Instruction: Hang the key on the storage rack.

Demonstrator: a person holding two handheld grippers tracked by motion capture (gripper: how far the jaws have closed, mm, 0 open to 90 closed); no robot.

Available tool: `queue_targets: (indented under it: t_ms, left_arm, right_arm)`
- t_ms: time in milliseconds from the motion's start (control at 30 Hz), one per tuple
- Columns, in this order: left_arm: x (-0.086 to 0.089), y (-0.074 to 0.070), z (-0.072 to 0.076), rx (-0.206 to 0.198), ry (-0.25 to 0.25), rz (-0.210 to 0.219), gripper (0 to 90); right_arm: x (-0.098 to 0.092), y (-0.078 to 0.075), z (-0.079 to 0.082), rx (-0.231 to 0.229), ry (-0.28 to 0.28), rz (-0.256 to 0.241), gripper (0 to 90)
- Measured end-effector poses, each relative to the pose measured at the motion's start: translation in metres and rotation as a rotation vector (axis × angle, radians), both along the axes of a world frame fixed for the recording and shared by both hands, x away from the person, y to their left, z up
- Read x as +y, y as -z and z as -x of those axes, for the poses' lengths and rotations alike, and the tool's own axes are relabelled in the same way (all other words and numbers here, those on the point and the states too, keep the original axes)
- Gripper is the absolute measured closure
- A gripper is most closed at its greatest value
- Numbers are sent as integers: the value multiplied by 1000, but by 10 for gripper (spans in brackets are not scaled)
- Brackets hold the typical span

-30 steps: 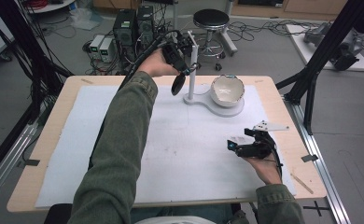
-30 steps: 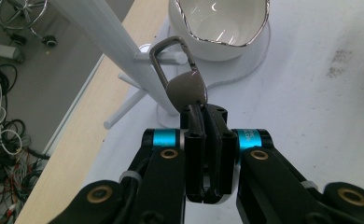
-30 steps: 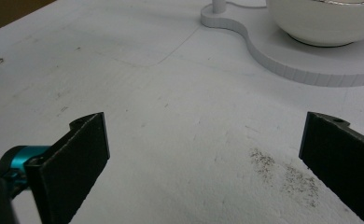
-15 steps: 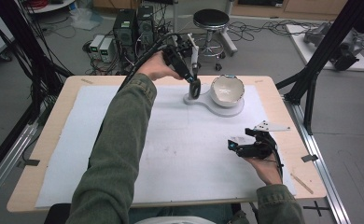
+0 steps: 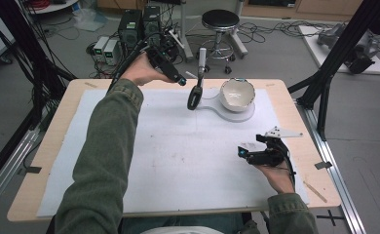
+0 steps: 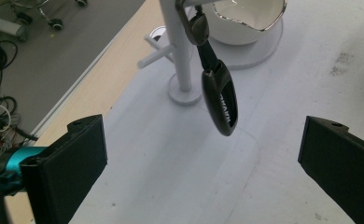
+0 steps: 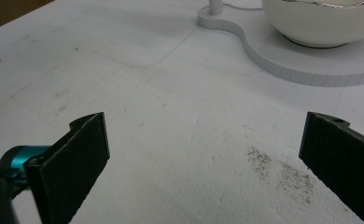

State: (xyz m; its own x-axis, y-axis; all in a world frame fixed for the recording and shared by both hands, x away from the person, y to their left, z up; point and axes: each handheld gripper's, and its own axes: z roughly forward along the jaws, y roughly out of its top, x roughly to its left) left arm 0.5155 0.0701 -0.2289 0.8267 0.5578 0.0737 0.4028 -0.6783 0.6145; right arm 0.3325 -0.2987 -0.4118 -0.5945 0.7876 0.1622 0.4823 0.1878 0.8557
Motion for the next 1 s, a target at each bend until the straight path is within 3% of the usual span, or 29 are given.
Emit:
queue_targets:
  t_ms: [267,467,767,1000]
  left_arm:
    - [30,11,13,-4,-18,35,17]
    - [40,12,24,-24,-9,53,17]
    - [54,14,42,-54,2,45,17]
    - [79,24,55,-68,-39,45,17]
  right_arm:
    - [5,0,1,9,-12,8,6]
    - [5,1,1,9,-14,13,6]
    - [5,1,1,10,-14,15,6]
    - [5,1,1,12,-14,18,6]
